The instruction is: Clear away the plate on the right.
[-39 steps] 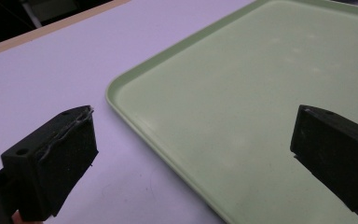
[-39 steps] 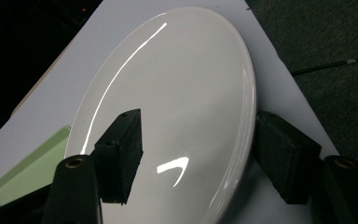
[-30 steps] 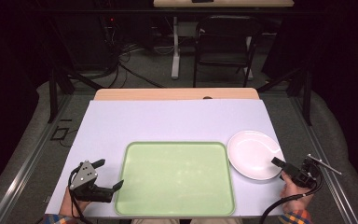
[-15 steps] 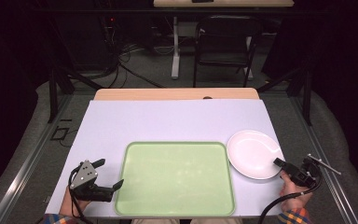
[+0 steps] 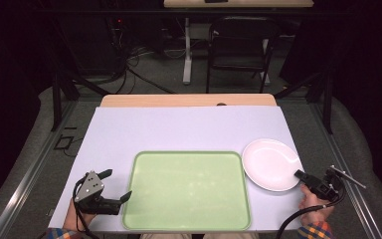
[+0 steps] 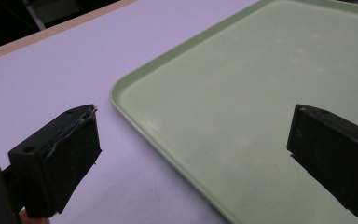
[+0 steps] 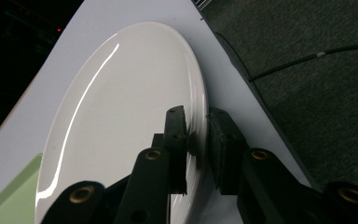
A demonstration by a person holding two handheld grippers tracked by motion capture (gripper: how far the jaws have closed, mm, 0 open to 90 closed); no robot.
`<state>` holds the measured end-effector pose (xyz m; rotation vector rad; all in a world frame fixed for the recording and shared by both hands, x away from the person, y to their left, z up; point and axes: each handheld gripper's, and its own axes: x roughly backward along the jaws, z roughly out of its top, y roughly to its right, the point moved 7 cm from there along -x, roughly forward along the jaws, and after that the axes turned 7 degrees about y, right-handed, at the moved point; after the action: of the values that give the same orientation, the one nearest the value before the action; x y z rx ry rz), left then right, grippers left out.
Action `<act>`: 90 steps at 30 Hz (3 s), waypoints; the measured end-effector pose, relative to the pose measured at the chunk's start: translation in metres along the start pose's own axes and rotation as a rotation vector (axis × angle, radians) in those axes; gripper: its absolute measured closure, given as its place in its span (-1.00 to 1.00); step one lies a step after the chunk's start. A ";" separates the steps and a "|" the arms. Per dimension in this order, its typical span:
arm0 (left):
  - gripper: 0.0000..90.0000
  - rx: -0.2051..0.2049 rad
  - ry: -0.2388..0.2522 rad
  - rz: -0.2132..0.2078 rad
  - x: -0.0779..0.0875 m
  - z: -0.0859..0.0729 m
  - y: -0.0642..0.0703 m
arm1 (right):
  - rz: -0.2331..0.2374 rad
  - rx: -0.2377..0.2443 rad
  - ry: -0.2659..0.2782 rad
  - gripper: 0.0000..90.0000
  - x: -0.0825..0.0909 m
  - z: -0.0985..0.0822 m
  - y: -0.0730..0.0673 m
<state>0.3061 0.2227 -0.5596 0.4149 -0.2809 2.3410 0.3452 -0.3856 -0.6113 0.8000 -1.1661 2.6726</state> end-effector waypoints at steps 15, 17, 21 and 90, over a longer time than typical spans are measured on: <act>-0.91 -0.016 0.005 0.010 0.001 0.000 -0.001 | 0.077 -0.149 0.000 0.89 0.002 0.006 0.004; -0.91 -0.018 0.006 0.010 0.002 0.000 -0.001 | 0.086 -0.147 0.013 0.91 0.004 0.010 0.004; -0.91 -0.022 0.010 0.012 0.002 0.000 -0.001 | 0.103 -0.130 0.028 0.93 0.008 0.014 -0.002; -0.89 -0.079 0.006 0.047 0.005 -0.001 -0.002 | 0.057 0.863 0.297 0.93 0.073 0.014 -0.136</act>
<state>0.3038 0.2282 -0.5583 0.3670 -0.3827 2.3673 0.3305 -0.3075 -0.4778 0.3975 0.0751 3.1686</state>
